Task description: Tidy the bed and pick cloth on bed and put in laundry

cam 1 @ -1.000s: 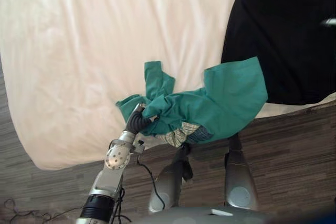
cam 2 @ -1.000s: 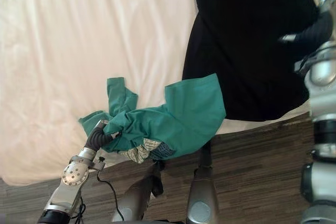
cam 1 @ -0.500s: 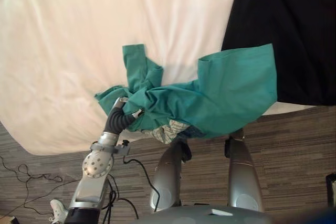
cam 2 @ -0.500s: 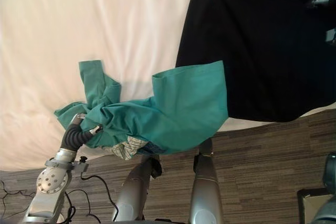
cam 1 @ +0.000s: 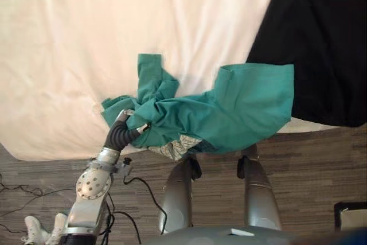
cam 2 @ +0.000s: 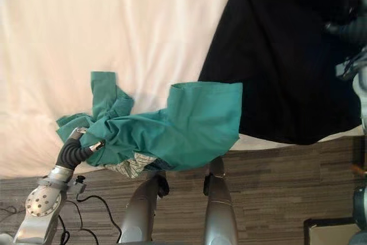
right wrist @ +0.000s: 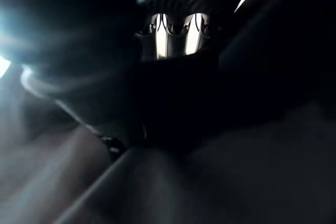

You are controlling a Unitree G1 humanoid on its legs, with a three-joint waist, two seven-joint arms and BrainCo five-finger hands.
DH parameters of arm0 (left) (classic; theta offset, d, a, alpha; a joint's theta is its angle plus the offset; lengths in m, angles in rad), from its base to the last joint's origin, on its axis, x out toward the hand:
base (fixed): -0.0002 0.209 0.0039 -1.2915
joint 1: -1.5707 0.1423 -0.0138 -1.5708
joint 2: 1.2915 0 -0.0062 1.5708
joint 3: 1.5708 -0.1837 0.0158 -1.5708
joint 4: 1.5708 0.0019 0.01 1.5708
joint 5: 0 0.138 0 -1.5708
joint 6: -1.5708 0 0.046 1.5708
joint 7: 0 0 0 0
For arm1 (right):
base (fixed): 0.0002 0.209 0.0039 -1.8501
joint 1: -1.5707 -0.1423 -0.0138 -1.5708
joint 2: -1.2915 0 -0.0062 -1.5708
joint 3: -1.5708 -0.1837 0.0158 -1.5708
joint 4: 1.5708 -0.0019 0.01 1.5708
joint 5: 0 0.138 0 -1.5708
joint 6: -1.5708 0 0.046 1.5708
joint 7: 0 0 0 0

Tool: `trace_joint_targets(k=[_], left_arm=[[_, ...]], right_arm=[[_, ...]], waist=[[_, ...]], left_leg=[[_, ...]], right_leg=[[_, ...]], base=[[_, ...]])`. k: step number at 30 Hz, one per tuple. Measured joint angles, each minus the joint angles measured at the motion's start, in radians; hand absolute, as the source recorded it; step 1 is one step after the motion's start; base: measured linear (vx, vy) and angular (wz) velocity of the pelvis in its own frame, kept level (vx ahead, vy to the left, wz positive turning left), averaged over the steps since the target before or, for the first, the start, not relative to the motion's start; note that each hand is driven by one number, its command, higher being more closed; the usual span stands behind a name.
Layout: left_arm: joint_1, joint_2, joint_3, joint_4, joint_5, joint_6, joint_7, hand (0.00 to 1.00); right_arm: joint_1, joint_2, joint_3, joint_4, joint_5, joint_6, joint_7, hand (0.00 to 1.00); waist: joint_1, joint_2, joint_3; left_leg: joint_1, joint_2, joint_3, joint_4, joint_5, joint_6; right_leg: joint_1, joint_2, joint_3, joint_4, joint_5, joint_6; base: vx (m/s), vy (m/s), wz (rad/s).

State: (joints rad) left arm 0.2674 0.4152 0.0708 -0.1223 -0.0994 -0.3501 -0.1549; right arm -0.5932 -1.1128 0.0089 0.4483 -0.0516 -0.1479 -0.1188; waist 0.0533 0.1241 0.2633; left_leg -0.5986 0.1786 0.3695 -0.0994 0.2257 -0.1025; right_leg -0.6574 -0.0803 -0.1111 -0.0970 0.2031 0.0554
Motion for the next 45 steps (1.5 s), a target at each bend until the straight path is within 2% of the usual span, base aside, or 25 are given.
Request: trace_joint_targets(k=[6,8,9,11,13,14,19,21,24,27,31,37,40,45], left_arm=[[0.011,-0.004,-0.003,0.084,-0.010,0.079,-0.010,1.00],[0.011,-0.010,-0.003,0.126,-0.010,0.109,-0.014,1.00],[0.011,-0.012,-0.003,0.139,-0.010,0.112,-0.014,1.00],[0.010,-0.015,-0.003,0.173,-0.010,0.137,-0.014,1.00],[0.010,-0.022,-0.003,0.206,-0.011,0.153,-0.013,1.00],[0.009,-0.034,-0.002,0.228,-0.012,0.163,-0.012,1.00],[0.003,-0.111,-0.007,0.315,-0.012,0.198,0.003,1.00],[-0.045,-0.178,-0.022,0.461,0.017,0.216,0.022,1.00],[-0.074,-0.236,-0.019,0.612,0.053,0.219,0.062,1.00],[-0.092,-0.293,0.011,0.730,0.053,0.227,0.101,1.00],[-0.111,-0.330,0.039,0.839,0.050,0.236,0.128,1.00],[-0.146,-0.365,0.067,1.004,0.031,0.250,0.142,1.00],[-0.146,-0.367,0.067,1.074,0.033,0.270,0.160,1.00],[-0.147,-0.366,0.066,1.127,0.056,0.288,0.164,1.00]], right_arm=[[0.185,0.194,-0.060,-0.059,0.011,0.002,0.009,1.00],[0.266,0.308,-0.091,-0.095,0.013,0.004,0.022,1.00],[0.287,0.339,-0.099,-0.107,0.021,0.004,0.025,1.00],[0.360,0.472,-0.146,-0.142,0.062,0.005,0.025,1.00],[0.405,0.569,-0.171,-0.150,0.130,0.004,0.021,1.00],[0.431,0.626,-0.192,-0.151,0.161,0.004,0.019,1.00],[0.515,0.788,-0.258,-0.155,0.292,0.004,-0.002,1.00],[0.561,0.859,-0.262,-0.154,0.322,0.004,-0.002,1.00],[0.617,0.941,-0.255,-0.142,0.340,0.004,0.001,1.00],[0.641,0.998,-0.230,-0.067,0.343,0.003,0.009,1.00],[0.650,1.055,-0.227,0.060,0.343,0.003,0.031,1.00],[0.665,1.067,-0.206,0.305,0.332,0.005,0.056,1.00],[0.666,1.068,-0.212,0.411,0.287,0.035,0.066,1.00],[0.668,1.066,-0.219,0.493,0.209,0.082,0.070,1.00]], waist=[[-0.004,-0.022,-0.024],[-0.006,-0.036,-0.034],[-0.007,-0.040,-0.038],[-0.010,-0.058,-0.053],[-0.009,-0.073,-0.065],[-0.009,-0.079,-0.069],[-0.011,-0.088,-0.101],[-0.011,-0.084,-0.126],[-0.019,-0.085,-0.165],[-0.027,-0.084,-0.201],[-0.038,-0.086,-0.216],[-0.043,-0.105,-0.252],[-0.050,-0.116,-0.262],[-0.067,-0.118,-0.264]], left_leg=[[0.081,0.011,0.004,-0.004,-0.005,0.000],[0.134,0.013,0.007,-0.001,-0.027,0.006],[0.144,0.012,0.006,0.000,-0.030,0.007],[0.187,0.010,0.005,0.000,-0.043,0.008],[0.224,0.010,0.004,0.001,-0.053,0.011],[0.253,0.010,0.003,0.001,-0.059,0.011],[0.337,0.007,0.007,0.001,-0.086,0.012],[0.390,0.005,0.009,0.001,-0.093,0.010],[0.447,0.005,0.013,0.001,-0.110,0.005],[0.490,0.005,0.023,0.000,-0.128,-0.001],[0.543,0.005,0.025,-0.001,-0.141,-0.008],[0.586,-0.002,0.006,-0.004,-0.157,-0.011],[0.610,-0.010,0.001,-0.004,-0.163,-0.005],[0.635,-0.028,-0.023,-0.001,-0.170,0.002]], right_leg=[[0.104,0.008,-0.041,0.000,-0.032,-0.014],[0.160,0.010,-0.048,0.000,-0.040,-0.013],[0.171,0.010,-0.049,0.000,-0.041,-0.012],[0.219,0.007,-0.056,0.000,-0.050,-0.008],[0.259,0.007,-0.062,0.000,-0.058,-0.006],[0.290,0.006,-0.063,0.000,-0.062,-0.004],[0.373,0.003,-0.064,0.000,-0.077,0.004],[0.428,0.001,-0.065,0.000,-0.089,0.004],[0.482,0.003,-0.066,-0.001,-0.107,0.008],[0.520,0.004,-0.064,-0.001,-0.116,0.007],[0.570,0.006,-0.063,-0.002,-0.131,0.013],[0.616,0.008,-0.067,-0.006,-0.151,0.017],[0.636,0.001,-0.070,-0.005,-0.155,0.017],[0.673,-0.014,-0.082,-0.001,-0.163,0.025]], base=[[-0.01,-0.017,0.13],[0.03,0.010,0.05],[0.05,0.018,0.03],[0.06,0.024,0.09],[0.06,0.020,0.08],[0.07,0.017,0.05],[0.05,0.005,0.00],[0.06,0.001,-0.03],[0.08,0.001,-0.03],[0.05,0.001,-0.08],[0.04,-0.001,-0.03],[0.04,-0.004,0.03],[0.06,0.005,0.05],[0.06,0.013,0.12]])
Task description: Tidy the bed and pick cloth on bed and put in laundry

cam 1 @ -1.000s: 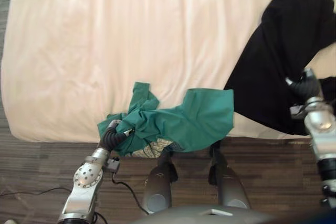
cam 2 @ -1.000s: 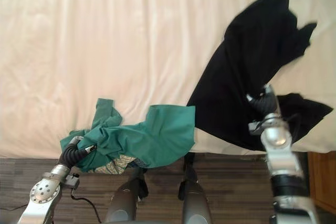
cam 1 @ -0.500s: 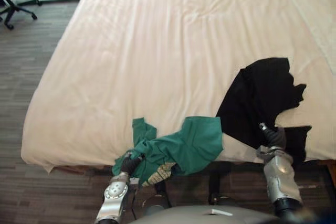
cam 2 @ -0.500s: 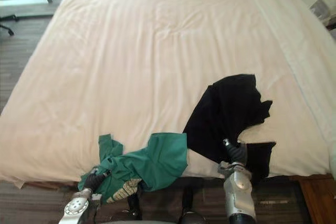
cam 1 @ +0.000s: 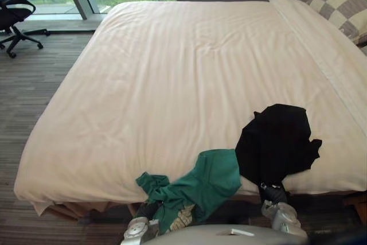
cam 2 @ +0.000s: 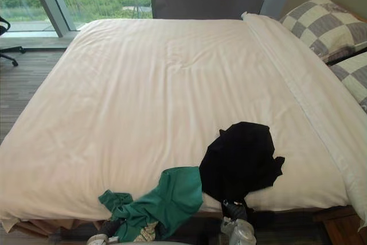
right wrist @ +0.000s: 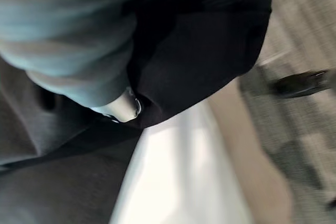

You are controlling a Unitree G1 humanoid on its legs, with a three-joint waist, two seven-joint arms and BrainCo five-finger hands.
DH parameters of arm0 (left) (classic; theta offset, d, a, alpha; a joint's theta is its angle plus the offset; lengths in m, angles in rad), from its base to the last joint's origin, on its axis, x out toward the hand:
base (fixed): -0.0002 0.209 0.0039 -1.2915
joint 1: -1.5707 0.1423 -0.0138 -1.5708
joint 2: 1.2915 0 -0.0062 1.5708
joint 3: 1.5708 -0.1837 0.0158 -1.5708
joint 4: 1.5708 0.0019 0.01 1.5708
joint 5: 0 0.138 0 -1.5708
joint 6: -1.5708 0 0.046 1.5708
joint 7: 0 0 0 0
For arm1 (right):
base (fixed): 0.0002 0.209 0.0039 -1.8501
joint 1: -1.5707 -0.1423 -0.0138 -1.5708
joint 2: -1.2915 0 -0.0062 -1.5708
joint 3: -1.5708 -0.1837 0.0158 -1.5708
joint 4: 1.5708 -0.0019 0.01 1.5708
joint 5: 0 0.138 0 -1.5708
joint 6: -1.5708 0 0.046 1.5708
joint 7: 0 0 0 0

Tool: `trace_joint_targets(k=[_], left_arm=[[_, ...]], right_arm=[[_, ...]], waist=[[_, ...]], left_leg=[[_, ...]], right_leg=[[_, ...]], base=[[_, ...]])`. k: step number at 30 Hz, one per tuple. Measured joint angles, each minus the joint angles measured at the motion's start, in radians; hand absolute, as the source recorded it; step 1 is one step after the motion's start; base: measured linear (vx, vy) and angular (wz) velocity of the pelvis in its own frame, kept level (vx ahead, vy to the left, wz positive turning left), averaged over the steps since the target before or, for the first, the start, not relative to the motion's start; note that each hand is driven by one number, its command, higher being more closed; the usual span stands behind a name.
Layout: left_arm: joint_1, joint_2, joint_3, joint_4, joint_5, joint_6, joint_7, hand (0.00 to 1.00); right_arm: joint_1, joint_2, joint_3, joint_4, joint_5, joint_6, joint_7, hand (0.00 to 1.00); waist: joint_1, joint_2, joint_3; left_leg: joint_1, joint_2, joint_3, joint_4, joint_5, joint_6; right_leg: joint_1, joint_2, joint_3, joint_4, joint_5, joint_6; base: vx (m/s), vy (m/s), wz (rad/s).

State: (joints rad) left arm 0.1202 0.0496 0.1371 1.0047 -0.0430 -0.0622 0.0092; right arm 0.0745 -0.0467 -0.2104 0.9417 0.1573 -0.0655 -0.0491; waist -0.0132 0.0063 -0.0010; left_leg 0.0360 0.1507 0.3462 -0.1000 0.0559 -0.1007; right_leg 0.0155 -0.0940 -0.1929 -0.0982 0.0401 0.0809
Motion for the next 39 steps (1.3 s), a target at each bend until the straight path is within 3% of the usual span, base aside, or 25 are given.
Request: trace_joint_targets(k=[3,5,6,8,10,11,12,13,17,20,21,23,24,25,26,27,28,29,30,31,32,34,35,36,39], left_arm=[[-0.001,0.000,0.000,0.002,0.049,0.008,0.003,1.00],[0.000,0.001,0.000,0.002,0.079,0.011,0.015,1.00],[0.000,0.003,-0.001,0.000,0.094,0.011,0.029,1.00],[-0.005,0.012,-0.008,0.000,0.100,0.011,0.043,1.00],[-0.012,0.035,-0.025,0.000,0.100,0.010,0.045,1.00],[-0.014,0.038,-0.031,-0.001,0.100,0.010,0.045,1.00],[-0.024,0.048,-0.036,-0.003,0.097,0.008,0.048,1.00],[-0.026,0.052,-0.038,-0.003,0.095,0.008,0.060,1.00],[-0.029,0.020,-0.038,-0.029,0.059,0.001,0.083,1.00],[-0.037,0.008,-0.038,-0.093,0.008,-0.008,0.084,1.00],[-0.037,0.006,-0.038,-0.108,-0.011,-0.011,0.083,1.00],[-0.038,-0.003,-0.038,-0.153,-0.056,-0.013,0.084,1.00],[-0.038,-0.010,-0.038,-0.168,-0.074,-0.017,0.084,1.00],[-0.029,-0.025,-0.038,-0.173,-0.096,-0.019,0.085,1.00],[-0.023,-0.042,-0.038,-0.185,-0.115,-0.014,0.087,1.00],[-0.031,-0.037,-0.037,-0.192,-0.133,-0.015,0.088,1.00],[-0.064,-0.042,-0.043,-0.199,-0.150,-0.020,0.089,1.00],[-0.068,-0.039,-0.040,-0.203,-0.172,-0.022,0.092,1.00],[-0.030,-0.040,-0.042,-0.229,-0.203,-0.027,0.103,1.00],[-0.006,-0.045,-0.045,-0.254,-0.219,-0.032,0.107,1.00],[0.000,-0.037,-0.063,-0.297,-0.225,-0.035,0.107,1.00],[-0.015,-0.015,-0.087,-0.360,-0.266,-0.043,0.106,1.00],[-0.010,-0.012,-0.089,-0.396,-0.300,-0.057,0.106,1.00],[0.011,-0.015,-0.092,-0.409,-0.308,-0.064,0.106,1.00],[0.044,0.004,-0.124,-0.516,-0.359,-0.073,0.106,1.00]], right_arm=[[0.001,-0.001,0.000,0.040,-0.064,0.021,0.000,1.00],[0.002,-0.001,0.013,0.062,-0.097,0.033,0.000,1.00],[0.003,0.003,0.032,0.070,-0.105,0.039,0.001,1.00],[0.001,0.017,0.035,0.069,-0.100,0.040,0.002,1.00],[0.000,0.022,0.059,0.066,-0.106,0.042,0.002,1.00],[0.001,0.023,0.064,0.067,-0.107,0.043,0.001,1.00],[-0.001,0.032,0.085,0.067,-0.118,0.049,-0.001,1.00],[-0.010,0.032,0.104,0.064,-0.129,0.049,-0.001,1.00],[-0.029,0.002,0.142,0.057,-0.141,0.059,-0.002,1.00],[-0.036,0.003,0.143,0.056,-0.127,0.088,-0.008,1.00],[-0.036,0.007,0.140,0.056,-0.120,0.096,-0.014,1.00],[-0.036,0.019,0.117,0.052,-0.097,0.100,-0.036,1.00],[-0.029,0.018,0.100,0.037,-0.093,0.100,-0.040,1.00],[-0.018,0.003,0.095,0.007,-0.083,0.103,-0.041,1.00],[-0.011,-0.006,0.071,-0.021,-0.059,0.108,-0.045,1.00],[-0.008,0.009,0.064,-0.028,-0.055,0.107,-0.055,1.00],[0.012,0.018,0.076,-0.036,-0.056,0.096,-0.066,1.00],[0.027,0.023,0.099,-0.065,-0.059,0.087,-0.069,1.00],[0.061,0.018,0.128,-0.141,-0.057,0.067,-0.067,1.00],[0.081,0.003,0.139,-0.173,-0.050,0.056,-0.066,1.00],[0.089,0.007,0.141,-0.190,-0.039,0.047,-0.066,1.00],[0.120,0.028,0.146,-0.203,-0.025,0.043,-0.054,1.00],[0.124,0.037,0.153,-0.219,-0.014,0.030,-0.048,1.00],[0.134,0.033,0.163,-0.232,-0.007,0.026,-0.044,1.00],[0.150,0.061,0.176,-0.301,0.021,0.006,-0.042,1.00]], waist=[[-0.004,-0.001,0.012],[-0.007,0.000,0.027],[-0.011,-0.003,0.040],[-0.028,-0.010,0.062],[-0.032,-0.034,0.067],[-0.031,-0.041,0.068],[-0.021,-0.068,0.072],[-0.022,-0.060,0.081],[-0.010,-0.017,0.104],[0.007,-0.030,0.127],[0.008,-0.038,0.136],[0.006,-0.054,0.159],[0.011,-0.043,0.175],[0.018,-0.004,0.185],[0.004,0.026,0.190],[-0.007,-0.003,0.193],[-0.012,-0.032,0.207],[0.003,-0.040,0.209],[0.001,-0.024,0.204],[-0.008,-0.004,0.194],[-0.029,-0.002,0.187],[-0.038,-0.033,0.168],[-0.027,-0.045,0.173],[-0.027,-0.031,0.171],[-0.026,-0.037,0.162]], left_leg=[[0.020,-0.014,-0.035,0.001,-0.003,0.004],[0.033,-0.017,-0.065,0.001,-0.004,0.004],[0.028,-0.022,-0.105,-0.002,-0.003,0.005],[0.007,-0.032,-0.174,-0.004,-0.002,0.005],[-0.021,-0.050,-0.259,-0.005,-0.001,0.005],[-0.022,-0.054,-0.273,-0.005,0.000,0.004],[-0.045,-0.075,-0.307,-0.005,0.009,-0.006],[-0.058,-0.073,-0.337,-0.005,0.017,-0.009],[-0.106,-0.053,-0.417,-0.004,0.057,-0.015],[-0.181,-0.068,-0.485,0.002,0.134,-0.003],[-0.197,-0.079,-0.477,0.002,0.163,0.005],[-0.261,-0.131,-0.365,0.002,0.287,0.090],[-0.271,-0.137,-0.280,0.002,0.303,0.146],[-0.262,-0.122,-0.170,0.024,0.118,0.294],[-0.271,-0.114,-0.103,0.011,0.030,0.241],[-0.267,-0.120,-0.053,0.010,-0.029,0.202],[-0.284,-0.125,0.035,0.088,-0.063,0.215],[-0.302,-0.124,0.060,0.232,-0.050,0.237],[-0.287,-0.100,0.064,0.359,-0.032,0.225],[-0.276,-0.108,0.027,0.318,-0.059,0.198],[-0.259,-0.149,-0.027,0.220,-0.050,0.210],[-0.243,-0.184,-0.002,0.124,-0.081,0.195],[-0.246,-0.154,0.119,0.220,-0.075,0.229],[-0.231,-0.145,0.110,0.218,-0.074,0.206],[-0.186,-0.192,0.002,0.117,-0.027,0.225]], right_leg=[[0.037,-0.014,-0.026,0.001,-0.012,0.007],[0.037,-0.023,-0.049,0.067,-0.055,0.003],[0.010,-0.038,-0.059,0.177,-0.117,-0.001],[-0.035,-0.047,0.036,0.312,-0.181,-0.021],[-0.056,-0.046,0.169,0.370,-0.230,-0.010],[-0.060,-0.047,0.185,0.373,-0.243,-0.006],[-0.060,-0.061,0.203,0.371,-0.306,0.026],[-0.058,-0.061,0.173,0.376,-0.324,0.027],[-0.032,-0.037,0.089,0.324,-0.311,0.026],[-0.027,-0.037,-0.012,0.299,-0.292,0.022],[-0.025,-0.045,-0.038,0.295,-0.292,0.021],[-0.024,-0.070,-0.123,0.285,-0.284,0.005],[-0.009,-0.076,-0.169,0.282,-0.280,-0.003],[0.010,-0.044,-0.207,0.282,-0.282,0.000],[0.018,-0.025,-0.216,0.264,-0.312,0.002],[0.022,-0.036,-0.222,0.231,-0.307,-0.012],[0.033,-0.087,-0.294,0.209,-0.265,-0.026],[0.038,-0.122,-0.329,0.232,-0.263,-0.009],[0.037,-0.121,-0.349,0.280,-0.296,0.002],[0.030,-0.107,-0.351,0.296,-0.313,0.003],[0.024,-0.096,-0.362,0.309,-0.332,-0.008],[0.041,-0.107,-0.412,0.248,-0.300,-0.022],[0.069,-0.127,-0.489,0.272,-0.280,-0.002],[0.072,-0.128,-0.509,0.306,-0.284,-0.009],[0.073,-0.145,-0.534,0.355,-0.298,-0.013]], base=[[0.04,0.014,0.28],[0.01,0.005,0.48],[0.00,-0.010,0.58],[-0.04,-0.017,1.04],[-0.02,-0.038,1.01],[0.01,-0.078,0.74],[0.00,-0.155,0.85],[-0.01,-0.127,0.89],[0.02,-0.089,0.53],[0.07,-0.062,0.90],[-0.02,-0.014,1.32],[-0.09,0.038,1.34],[-0.11,0.067,1.02],[-0.14,0.052,1.08],[-0.11,0.064,1.07],[-0.10,0.060,1.50],[-0.05,0.060,1.29],[-0.02,0.009,1.25],[-0.01,0.002,0.93],[0.00,0.027,1.45],[-0.03,0.049,1.92],[0.03,0.024,1.91],[0.12,0.013,1.21],[0.14,0.055,1.43],[0.09,0.021,1.13]])
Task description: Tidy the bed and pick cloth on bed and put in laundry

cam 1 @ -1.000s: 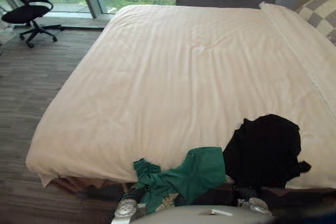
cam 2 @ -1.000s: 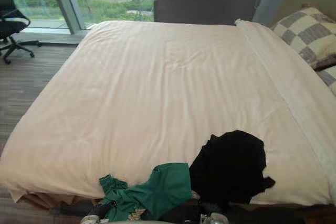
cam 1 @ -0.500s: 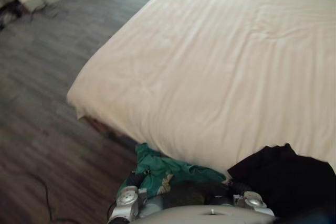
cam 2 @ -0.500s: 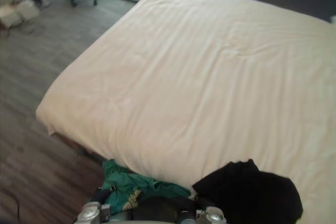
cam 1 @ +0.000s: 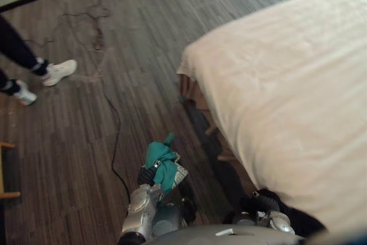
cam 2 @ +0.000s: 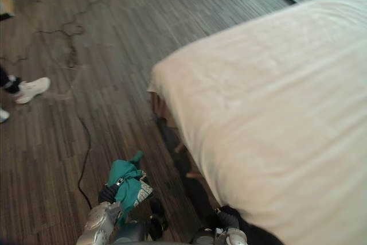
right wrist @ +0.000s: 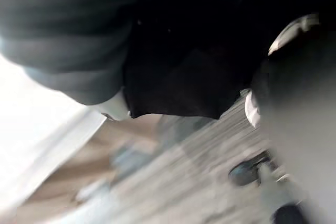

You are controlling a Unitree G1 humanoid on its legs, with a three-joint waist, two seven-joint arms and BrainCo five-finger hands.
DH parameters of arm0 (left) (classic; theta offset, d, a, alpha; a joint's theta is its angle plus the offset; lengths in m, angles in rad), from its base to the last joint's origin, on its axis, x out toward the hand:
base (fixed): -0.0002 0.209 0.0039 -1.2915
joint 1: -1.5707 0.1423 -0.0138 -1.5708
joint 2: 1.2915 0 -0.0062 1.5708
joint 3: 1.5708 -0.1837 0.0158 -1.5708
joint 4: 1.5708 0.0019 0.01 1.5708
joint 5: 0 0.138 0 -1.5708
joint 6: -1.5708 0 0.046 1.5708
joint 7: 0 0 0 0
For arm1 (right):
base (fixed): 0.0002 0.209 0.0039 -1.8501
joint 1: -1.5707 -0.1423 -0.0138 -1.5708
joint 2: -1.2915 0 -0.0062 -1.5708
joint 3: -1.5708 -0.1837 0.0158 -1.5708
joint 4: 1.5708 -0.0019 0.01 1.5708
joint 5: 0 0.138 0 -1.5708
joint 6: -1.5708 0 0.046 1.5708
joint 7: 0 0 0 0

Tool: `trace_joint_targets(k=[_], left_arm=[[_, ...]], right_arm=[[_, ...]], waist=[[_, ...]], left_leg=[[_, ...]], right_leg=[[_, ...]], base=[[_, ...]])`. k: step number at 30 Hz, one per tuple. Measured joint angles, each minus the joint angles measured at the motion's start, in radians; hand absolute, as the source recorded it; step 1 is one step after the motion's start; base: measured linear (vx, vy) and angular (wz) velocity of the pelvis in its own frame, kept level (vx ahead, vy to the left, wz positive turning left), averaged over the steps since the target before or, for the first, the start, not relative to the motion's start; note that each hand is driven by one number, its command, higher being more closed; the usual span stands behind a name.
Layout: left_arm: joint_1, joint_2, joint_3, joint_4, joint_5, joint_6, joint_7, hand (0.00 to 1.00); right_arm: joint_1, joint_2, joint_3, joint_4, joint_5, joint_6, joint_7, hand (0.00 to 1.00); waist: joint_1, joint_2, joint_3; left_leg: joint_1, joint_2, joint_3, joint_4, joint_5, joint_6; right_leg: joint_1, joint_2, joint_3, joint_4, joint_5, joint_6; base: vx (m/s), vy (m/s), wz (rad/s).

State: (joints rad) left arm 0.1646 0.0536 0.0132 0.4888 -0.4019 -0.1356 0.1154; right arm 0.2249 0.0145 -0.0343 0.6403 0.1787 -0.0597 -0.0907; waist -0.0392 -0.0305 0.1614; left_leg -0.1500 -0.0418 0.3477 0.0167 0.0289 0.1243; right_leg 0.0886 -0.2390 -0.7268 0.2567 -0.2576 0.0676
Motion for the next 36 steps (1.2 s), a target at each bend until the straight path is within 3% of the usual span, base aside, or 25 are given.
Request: trace_joint_targets(k=[2,3,5,9,11,12,14,16,19,21,24,25,36], left_arm=[[0.012,0.017,-0.019,-0.066,-0.014,-0.011,0.000,1.00],[0.013,0.017,-0.028,-0.073,-0.014,-0.011,0.000,1.00],[0.047,0.019,-0.053,-0.109,-0.011,-0.016,-0.003,1.00],[0.063,0.023,-0.079,-0.117,-0.007,-0.015,-0.009,1.00],[0.061,0.028,-0.109,-0.117,0.005,-0.011,-0.014,1.00],[0.059,0.037,-0.121,-0.117,0.009,-0.011,-0.015,1.00],[0.051,0.064,-0.134,-0.112,0.012,-0.011,-0.023,1.00],[0.047,0.066,-0.128,-0.113,0.014,-0.013,-0.023,1.00],[0.053,0.070,-0.128,-0.113,0.045,-0.014,-0.023,1.00],[0.066,0.065,-0.132,-0.110,0.067,-0.013,-0.023,1.00],[0.071,0.047,-0.134,-0.110,0.071,-0.012,-0.024,1.00],[0.068,0.051,-0.190,-0.075,0.079,-0.006,-0.030,1.00],[0.073,0.031,-0.236,0.007,0.080,-0.007,-0.023,1.00]], right_arm=[[-0.002,0.021,0.016,-0.069,0.005,-0.030,0.001,1.00],[-0.002,0.022,0.020,-0.073,0.006,-0.034,0.003,1.00],[-0.010,0.017,0.051,-0.071,0.007,-0.037,0.013,1.00],[-0.074,0.011,0.092,-0.025,-0.005,-0.034,0.018,1.00],[-0.072,0.004,0.095,-0.040,-0.020,-0.034,0.016,1.00],[-0.067,0.003,0.094,-0.055,-0.032,-0.033,0.016,1.00],[-0.028,0.016,0.096,-0.096,-0.045,-0.034,0.016,1.00],[-0.004,0.017,0.108,-0.107,-0.046,-0.034,0.018,1.00],[-0.006,0.018,0.121,-0.107,-0.045,-0.035,0.018,1.00],[-0.006,0.022,0.120,-0.106,-0.045,-0.035,0.019,1.00],[-0.006,0.021,0.117,-0.105,-0.045,-0.035,0.019,1.00],[-0.032,0.026,0.094,-0.054,-0.043,-0.035,0.028,1.00],[-0.029,0.015,0.125,-0.024,-0.040,-0.036,0.022,1.00]], waist=[[-0.002,0.004,0.002],[-0.007,0.005,0.002],[0.020,0.007,-0.003],[0.034,0.005,0.000],[0.044,0.016,-0.006],[0.047,0.020,-0.005],[0.025,0.013,-0.004],[0.033,0.002,-0.011],[0.036,-0.004,-0.014],[0.044,-0.019,-0.024],[0.052,-0.011,-0.030],[0.021,-0.035,-0.040],[0.025,-0.024,-0.033]], left_leg=[[0.049,-0.038,-0.079,-0.116,0.065,-0.005],[0.052,-0.044,-0.097,-0.116,0.067,-0.007],[0.063,-0.046,-0.125,-0.122,0.070,-0.011],[0.060,-0.041,-0.154,-0.123,0.070,-0.019],[0.042,-0.021,-0.178,-0.122,0.063,-0.028],[0.035,-0.011,-0.195,-0.121,0.069,-0.029],[0.028,-0.008,-0.256,-0.119,0.076,-0.027],[0.030,-0.008,-0.289,-0.119,0.077,-0.031],[0.032,-0.016,-0.306,-0.116,0.082,-0.041],[0.047,-0.036,-0.302,-0.119,0.086,-0.045],[0.069,-0.022,-0.290,-0.122,0.081,-0.060],[0.114,-0.021,-0.220,-0.123,0.047,-0.073],[0.154,-0.033,-0.254,-0.123,0.050,-0.073]], right_leg=[[0.000,0.024,-0.002,-0.064,0.017,-0.006],[0.010,0.026,-0.004,-0.066,0.023,0.001],[0.030,0.033,-0.006,-0.067,0.044,0.006],[0.039,0.034,-0.035,-0.041,0.052,0.009],[-0.034,0.034,0.091,0.062,0.063,-0.059],[-0.071,0.049,0.179,0.116,0.073,-0.073],[-0.097,0.087,0.351,0.123,0.043,-0.069],[-0.098,0.098,0.411,0.080,0.015,-0.044],[-0.101,0.096,0.414,-0.013,0.019,-0.039],[-0.096,0.091,0.424,-0.077,0.064,-0.018],[-0.064,0.102,0.437,-0.109,0.064,-0.010],[0.009,0.113,0.409,-0.157,0.074,-0.004],[0.064,0.107,0.380,-0.157,0.060,-0.007]], base=[[0.02,-0.007,0.99],[0.01,-0.024,0.86],[0.01,-0.037,0.39],[-0.03,-0.044,0.22],[0.00,0.038,0.09],[0.03,0.089,0.41],[0.06,0.057,0.78],[0.07,0.035,0.54],[0.06,0.015,0.30],[0.04,-0.065,0.09],[0.03,-0.090,-0.10],[0.00,0.000,0.00],[0.00,-0.012,0.08]])
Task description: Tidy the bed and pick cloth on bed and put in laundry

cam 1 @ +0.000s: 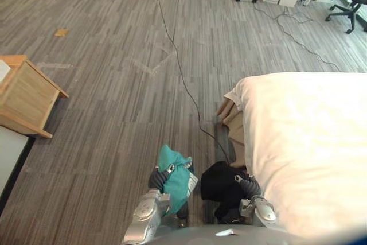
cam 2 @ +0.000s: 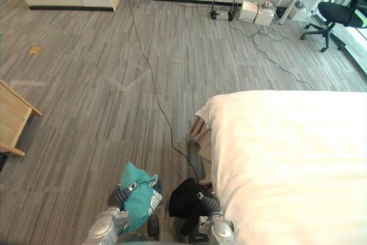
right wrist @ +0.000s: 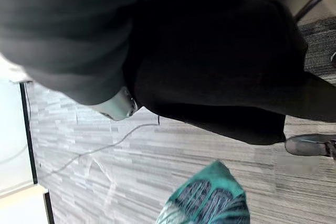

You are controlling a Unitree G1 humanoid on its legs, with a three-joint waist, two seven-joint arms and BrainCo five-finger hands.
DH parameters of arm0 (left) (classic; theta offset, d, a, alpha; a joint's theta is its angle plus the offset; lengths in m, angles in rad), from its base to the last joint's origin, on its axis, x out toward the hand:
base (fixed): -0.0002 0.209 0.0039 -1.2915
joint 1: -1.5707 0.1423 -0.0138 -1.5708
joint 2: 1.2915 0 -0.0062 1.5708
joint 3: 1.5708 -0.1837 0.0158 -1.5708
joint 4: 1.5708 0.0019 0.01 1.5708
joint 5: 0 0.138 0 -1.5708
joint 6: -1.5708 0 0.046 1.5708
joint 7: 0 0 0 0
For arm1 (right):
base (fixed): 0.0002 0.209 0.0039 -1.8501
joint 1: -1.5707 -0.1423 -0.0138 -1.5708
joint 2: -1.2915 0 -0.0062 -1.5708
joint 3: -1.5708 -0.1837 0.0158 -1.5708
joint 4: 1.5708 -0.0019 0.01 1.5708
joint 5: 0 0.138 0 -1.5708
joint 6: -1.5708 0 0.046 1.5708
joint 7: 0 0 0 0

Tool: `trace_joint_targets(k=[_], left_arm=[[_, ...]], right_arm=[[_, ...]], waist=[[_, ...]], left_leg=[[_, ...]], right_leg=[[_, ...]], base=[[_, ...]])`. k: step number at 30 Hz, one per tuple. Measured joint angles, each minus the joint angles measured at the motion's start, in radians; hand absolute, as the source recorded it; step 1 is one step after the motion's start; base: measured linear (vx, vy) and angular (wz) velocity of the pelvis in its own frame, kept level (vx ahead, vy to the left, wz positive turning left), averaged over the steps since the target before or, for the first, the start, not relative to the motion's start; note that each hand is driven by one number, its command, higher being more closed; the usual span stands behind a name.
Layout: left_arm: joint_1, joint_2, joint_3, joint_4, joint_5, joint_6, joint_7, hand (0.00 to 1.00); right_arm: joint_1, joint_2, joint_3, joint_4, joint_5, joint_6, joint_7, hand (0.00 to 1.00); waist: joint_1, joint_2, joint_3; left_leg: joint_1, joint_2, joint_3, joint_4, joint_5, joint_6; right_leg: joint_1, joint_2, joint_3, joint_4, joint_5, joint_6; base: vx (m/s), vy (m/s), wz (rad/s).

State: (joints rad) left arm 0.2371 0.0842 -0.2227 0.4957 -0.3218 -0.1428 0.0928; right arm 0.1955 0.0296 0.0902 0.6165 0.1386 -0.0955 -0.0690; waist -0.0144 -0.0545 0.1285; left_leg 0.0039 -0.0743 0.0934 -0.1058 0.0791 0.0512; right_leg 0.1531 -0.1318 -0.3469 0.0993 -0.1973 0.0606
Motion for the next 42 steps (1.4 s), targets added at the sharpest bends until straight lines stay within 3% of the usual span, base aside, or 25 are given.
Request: trace_joint_targets(k=[5,6,8,9,11,16,18,19,21,22,23,24,26,28,29,30,31,32,34,37,39,40,41,42], left_arm=[[-0.020,-0.001,-0.035,0.041,0.044,0.000,0.032,1.00],[-0.019,-0.001,-0.035,0.041,0.062,-0.001,0.041,1.00],[-0.029,-0.001,-0.033,0.034,0.071,-0.004,0.045,1.00],[-0.027,-0.001,-0.033,0.022,0.074,-0.012,0.046,1.00],[-0.026,-0.002,-0.032,-0.001,0.078,-0.014,0.053,1.00],[-0.028,-0.019,-0.033,-0.044,0.080,-0.027,0.067,1.00],[-0.048,-0.017,-0.033,-0.042,0.082,-0.027,0.066,1.00],[-0.068,-0.019,-0.030,-0.042,0.087,-0.027,0.067,1.00],[-0.074,-0.026,-0.034,-0.042,0.108,-0.027,0.067,1.00],[-0.064,-0.035,-0.035,-0.042,0.108,-0.027,0.068,1.00],[-0.066,-0.033,-0.033,-0.039,0.107,-0.027,0.068,1.00],[-0.067,-0.033,-0.031,-0.039,0.107,-0.024,0.071,1.00],[-0.072,-0.034,-0.034,-0.043,0.106,-0.025,0.078,1.00],[-0.056,-0.033,-0.037,-0.042,0.106,-0.024,0.079,1.00],[-0.052,-0.033,-0.042,-0.042,0.104,-0.024,0.078,1.00],[-0.048,-0.020,-0.054,-0.042,0.098,-0.023,0.077,1.00],[-0.047,-0.005,-0.060,-0.040,0.097,-0.020,0.074,1.00],[-0.050,0.003,-0.062,-0.039,0.095,-0.019,0.071,1.00],[-0.054,-0.002,-0.061,-0.039,0.094,-0.019,0.078,1.00],[-0.072,-0.005,-0.054,-0.036,0.092,-0.020,0.111,1.00],[-0.094,-0.003,-0.051,-0.029,0.093,-0.022,0.112,1.00],[-0.111,-0.005,-0.048,-0.006,0.095,-0.026,0.111,1.00],[-0.116,-0.003,-0.037,0.008,0.095,-0.029,0.110,1.00],[-0.117,-0.005,-0.032,0.011,0.095,-0.029,0.110,1.00]], right_arm=[[-0.005,-0.013,0.011,0.007,0.027,0.000,-0.023,1.00],[-0.008,-0.013,0.014,0.007,0.035,-0.001,-0.025,1.00],[-0.015,-0.019,0.015,-0.007,0.035,-0.001,-0.024,1.00],[-0.023,-0.034,0.028,-0.021,0.035,-0.006,-0.023,1.00],[-0.022,-0.047,0.036,-0.049,0.035,-0.008,-0.025,1.00],[-0.037,-0.054,0.026,-0.100,0.033,-0.009,-0.033,1.00],[-0.056,-0.046,0.027,-0.113,0.033,-0.008,-0.040,1.00],[-0.079,-0.041,0.031,-0.114,0.032,-0.006,-0.049,1.00],[-0.119,-0.041,0.034,-0.120,0.032,-0.004,-0.057,1.00],[-0.124,-0.042,0.040,-0.129,0.029,-0.004,-0.060,1.00],[-0.129,-0.034,0.040,-0.123,0.020,-0.004,-0.062,1.00],[-0.142,-0.026,0.051,-0.120,0.011,0.001,-0.062,1.00],[-0.141,-0.025,0.062,-0.122,-0.006,0.002,-0.062,1.00],[-0.125,-0.023,0.063,-0.120,-0.006,0.008,-0.062,1.00],[-0.116,-0.022,0.063,-0.120,-0.006,0.009,-0.062,1.00],[-0.108,-0.020,0.063,-0.117,-0.006,0.017,-0.061,1.00],[-0.102,-0.018,0.062,-0.120,-0.006,0.023,-0.061,1.00],[-0.064,-0.013,0.068,-0.144,-0.006,0.023,-0.061,1.00],[0.049,-0.013,0.088,-0.235,-0.020,0.010,-0.054,1.00],[0.131,-0.013,0.117,-0.243,-0.086,0.003,-0.024,1.00],[0.119,-0.016,0.117,-0.245,-0.090,-0.001,-0.022,1.00],[0.116,-0.021,0.121,-0.241,-0.095,-0.001,-0.021,1.00],[0.120,-0.026,0.129,-0.247,-0.106,-0.004,-0.016,1.00],[0.121,-0.030,0.130,-0.246,-0.107,-0.006,-0.015,1.00]], waist=[[0.011,0.022,0.022],[0.029,0.028,0.027],[0.037,0.028,0.045],[0.051,0.042,0.061],[0.066,0.044,0.082],[0.093,0.045,0.090],[0.099,0.033,0.098],[0.118,0.018,0.114],[0.122,0.023,0.135],[0.131,0.042,0.126],[0.138,0.042,0.123],[0.141,0.023,0.120],[0.146,0.011,0.119],[0.147,0.006,0.118],[0.144,0.003,0.116],[0.142,-0.008,0.109],[0.133,-0.015,0.105],[0.122,-0.022,0.100],[0.106,-0.007,0.104],[0.043,0.017,0.116],[0.027,0.047,0.133],[0.025,0.056,0.133],[0.024,0.043,0.121],[0.023,0.043,0.119]], left_leg=[[0.015,-0.017,-0.065,0.007,0.002,-0.009],[0.003,-0.016,-0.074,0.025,-0.002,-0.011],[-0.091,-0.009,-0.078,0.201,-0.072,-0.013],[-0.154,0.009,-0.074,0.338,-0.134,-0.024],[-0.199,0.030,-0.047,0.456,-0.166,-0.042],[-0.199,0.035,-0.015,0.409,-0.164,-0.045],[-0.210,0.029,0.007,0.401,-0.144,-0.058],[-0.230,0.023,0.041,0.400,-0.172,-0.063],[-0.237,0.032,0.048,0.281,-0.106,-0.067],[-0.253,0.067,0.061,0.223,-0.025,-0.068],[-0.256,0.066,0.074,0.244,-0.018,-0.018],[-0.255,0.048,0.078,0.244,-0.038,-0.025],[-0.247,0.024,0.078,0.231,-0.067,-0.005],[-0.175,-0.005,0.067,0.210,-0.120,0.011],[-0.150,-0.012,0.059,0.204,-0.134,0.013],[-0.096,-0.026,0.040,0.191,-0.160,0.021],[-0.055,-0.031,0.018,0.188,-0.180,0.025],[-0.009,-0.029,-0.011,0.196,-0.203,0.034],[0.067,-0.011,-0.064,0.195,-0.239,0.042],[0.160,0.041,-0.122,0.189,-0.257,0.041],[0.199,0.090,-0.132,0.209,-0.289,0.019],[0.221,0.125,-0.131,0.228,-0.316,-0.019],[0.246,0.151,-0.130,0.254,-0.366,-0.092],[0.255,0.161,-0.131,0.261,-0.380,-0.102]], right_leg=[[0.032,-0.009,-0.056,0.008,-0.042,-0.001],[0.032,-0.009,-0.058,0.008,-0.046,-0.002],[0.033,-0.001,-0.073,0.007,-0.048,-0.009],[0.038,0.017,-0.072,0.007,-0.049,-0.015],[0.055,0.031,-0.072,0.005,-0.054,-0.023],[0.049,0.032,-0.058,-0.014,-0.053,-0.030],[0.043,0.021,-0.049,-0.031,-0.045,-0.034],[0.049,0.001,-0.044,-0.036,-0.042,-0.036],[0.078,-0.004,-0.023,-0.044,-0.044,-0.033],[0.095,0.022,-0.016,-0.064,-0.050,-0.017],[0.109,0.017,-0.009,-0.072,-0.060,-0.001],[0.104,-0.007,-0.007,-0.067,-0.052,0.021],[0.075,-0.038,0.038,-0.003,-0.045,0.034],[-0.003,-0.083,0.119,0.273,-0.039,0.057],[-0.033,-0.097,0.135,0.372,-0.018,0.091],[-0.105,-0.124,0.170,0.571,0.073,0.148],[-0.153,-0.138,0.178,0.713,0.121,0.141],[-0.215,-0.155,0.156,0.878,0.084,0.090],[-0.291,-0.153,0.112,0.999,0.025,0.006],[-0.446,-0.139,0.045,0.909,-0.063,-0.044],[-0.532,-0.102,0.037,0.728,-0.069,-0.039],[-0.562,-0.056,0.038,0.536,-0.028,-0.036],[-0.560,-0.014,0.070,0.220,0.173,-0.061],[-0.555,-0.007,0.079,0.185,0.256,-0.078]], base=[[-0.03,-0.060,0.43],[-0.02,-0.044,0.24],[-0.01,-0.056,0.21],[0.00,-0.057,0.02],[0.02,-0.076,0.00],[0.06,-0.078,-0.07],[0.08,-0.043,-0.02],[0.06,-0.028,-0.09],[0.11,0.006,-0.15],[0.16,0.073,-0.17],[0.23,0.068,-0.08],[0.26,0.088,0.10],[0.29,0.125,0.11],[0.36,0.204,0.10],[0.42,0.222,0.23],[0.49,0.192,0.36],[0.62,0.158,0.57],[0.55,0.080,0.60],[0.57,-0.018,0.86],[0.55,-0.109,0.80],[0.56,-0.174,0.33],[0.74,-0.323,0.29],[0.63,-0.282,0.31],[0.80,-0.365,0.07]])
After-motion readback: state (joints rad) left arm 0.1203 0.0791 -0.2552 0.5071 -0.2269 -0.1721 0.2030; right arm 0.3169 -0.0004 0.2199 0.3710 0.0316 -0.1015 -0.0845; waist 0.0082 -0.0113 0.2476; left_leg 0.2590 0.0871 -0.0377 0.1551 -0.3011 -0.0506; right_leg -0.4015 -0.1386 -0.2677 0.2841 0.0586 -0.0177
